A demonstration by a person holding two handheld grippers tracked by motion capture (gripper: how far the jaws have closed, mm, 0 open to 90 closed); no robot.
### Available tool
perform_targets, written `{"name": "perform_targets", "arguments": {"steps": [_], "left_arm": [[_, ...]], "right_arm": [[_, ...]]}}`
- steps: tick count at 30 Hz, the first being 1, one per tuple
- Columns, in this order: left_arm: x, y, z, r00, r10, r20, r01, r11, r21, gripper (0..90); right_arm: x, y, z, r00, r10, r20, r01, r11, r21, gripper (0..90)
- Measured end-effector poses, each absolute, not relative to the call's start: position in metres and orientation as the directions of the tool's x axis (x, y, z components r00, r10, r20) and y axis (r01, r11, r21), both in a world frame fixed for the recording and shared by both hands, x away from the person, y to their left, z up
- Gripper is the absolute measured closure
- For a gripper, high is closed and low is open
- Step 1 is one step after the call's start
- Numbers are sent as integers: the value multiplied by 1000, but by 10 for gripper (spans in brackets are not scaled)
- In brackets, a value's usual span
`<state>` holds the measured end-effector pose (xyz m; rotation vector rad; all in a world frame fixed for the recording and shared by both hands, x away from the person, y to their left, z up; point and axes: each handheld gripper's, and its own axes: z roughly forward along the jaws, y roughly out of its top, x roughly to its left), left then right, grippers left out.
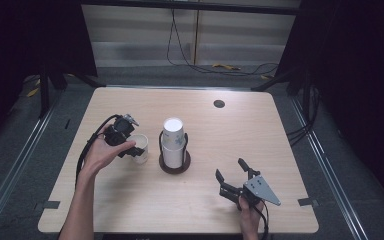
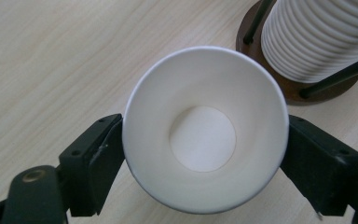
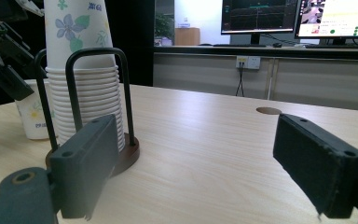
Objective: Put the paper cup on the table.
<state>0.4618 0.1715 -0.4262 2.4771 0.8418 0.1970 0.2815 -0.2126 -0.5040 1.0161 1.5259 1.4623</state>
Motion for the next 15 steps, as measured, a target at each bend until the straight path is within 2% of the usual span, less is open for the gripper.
{"name": "perform_targets", "arguments": {"steps": [3, 15], "left_arm": [[459, 173, -424, 804, 593, -48, 520, -660, 542, 176], [441, 181, -415, 789, 615, -20, 457, -564, 688, 186]], "right_arm": [[282, -213, -504, -380, 925, -5, 34, 19, 999, 137], [282, -213, -504, -381, 925, -5, 32, 19, 999, 137]]}}
